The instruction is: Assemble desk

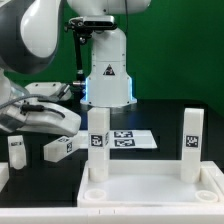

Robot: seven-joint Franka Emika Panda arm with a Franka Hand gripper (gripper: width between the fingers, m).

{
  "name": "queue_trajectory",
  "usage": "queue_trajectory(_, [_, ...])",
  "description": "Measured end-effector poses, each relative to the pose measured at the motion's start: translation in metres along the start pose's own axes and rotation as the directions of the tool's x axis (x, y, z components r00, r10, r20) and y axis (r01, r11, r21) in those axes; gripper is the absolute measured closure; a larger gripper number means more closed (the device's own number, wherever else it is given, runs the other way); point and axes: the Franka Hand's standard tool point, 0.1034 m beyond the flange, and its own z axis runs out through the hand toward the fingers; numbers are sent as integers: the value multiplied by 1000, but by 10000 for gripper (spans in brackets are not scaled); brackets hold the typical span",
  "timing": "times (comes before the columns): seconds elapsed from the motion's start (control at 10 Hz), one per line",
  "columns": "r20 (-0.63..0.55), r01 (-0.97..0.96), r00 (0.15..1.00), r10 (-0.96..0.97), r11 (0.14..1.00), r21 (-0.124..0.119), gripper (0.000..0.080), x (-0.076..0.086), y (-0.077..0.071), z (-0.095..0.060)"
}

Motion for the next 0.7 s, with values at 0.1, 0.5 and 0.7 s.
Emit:
queue_trajectory(0.1, [23,-15,1000,14,1000,8,150,2,2,4])
queue_trajectory(0.5, [64,-46,997,47,999,-15,150,19,9,22])
queue_trajectory(0.7, [66,-49,997,50,999,-23,150,18,8,23])
